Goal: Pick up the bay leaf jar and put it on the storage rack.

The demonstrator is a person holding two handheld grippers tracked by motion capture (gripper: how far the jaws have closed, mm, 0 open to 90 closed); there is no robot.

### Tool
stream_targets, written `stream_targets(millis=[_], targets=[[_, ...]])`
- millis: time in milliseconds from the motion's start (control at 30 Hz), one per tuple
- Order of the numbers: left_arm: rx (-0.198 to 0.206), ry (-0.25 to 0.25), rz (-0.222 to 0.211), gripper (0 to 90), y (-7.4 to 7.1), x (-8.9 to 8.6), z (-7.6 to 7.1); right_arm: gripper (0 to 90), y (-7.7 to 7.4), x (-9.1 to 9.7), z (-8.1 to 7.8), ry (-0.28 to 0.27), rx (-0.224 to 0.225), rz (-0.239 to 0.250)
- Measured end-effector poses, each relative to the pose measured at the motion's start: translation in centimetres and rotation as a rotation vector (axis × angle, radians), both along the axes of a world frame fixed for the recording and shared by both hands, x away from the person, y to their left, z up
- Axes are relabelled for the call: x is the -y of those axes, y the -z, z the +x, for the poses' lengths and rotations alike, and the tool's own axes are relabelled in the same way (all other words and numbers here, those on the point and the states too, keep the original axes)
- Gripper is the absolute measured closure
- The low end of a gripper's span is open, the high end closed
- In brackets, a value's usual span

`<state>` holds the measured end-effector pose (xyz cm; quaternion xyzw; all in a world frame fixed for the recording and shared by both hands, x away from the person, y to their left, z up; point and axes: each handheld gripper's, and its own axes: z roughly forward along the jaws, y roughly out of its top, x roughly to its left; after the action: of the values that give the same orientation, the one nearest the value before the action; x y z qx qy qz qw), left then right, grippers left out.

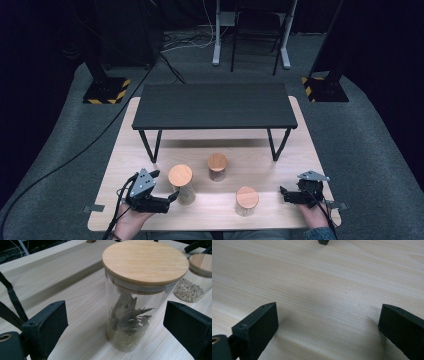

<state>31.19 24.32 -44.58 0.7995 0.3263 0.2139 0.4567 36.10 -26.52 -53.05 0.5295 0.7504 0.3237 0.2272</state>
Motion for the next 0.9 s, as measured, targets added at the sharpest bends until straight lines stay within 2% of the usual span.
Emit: stream_targets(millis=[600,900], targets=[[-0.001,0.043,-0.004,5.2,0.6,1.0,0.5,1.8,0.0,0.0,0.0,0.0,0.0,0.0],[-0.021,0.059,-0.014,5.4,1.1,1.7,0.9,1.8,0.0,0.0,0.0,0.0,0.0,0.0]])
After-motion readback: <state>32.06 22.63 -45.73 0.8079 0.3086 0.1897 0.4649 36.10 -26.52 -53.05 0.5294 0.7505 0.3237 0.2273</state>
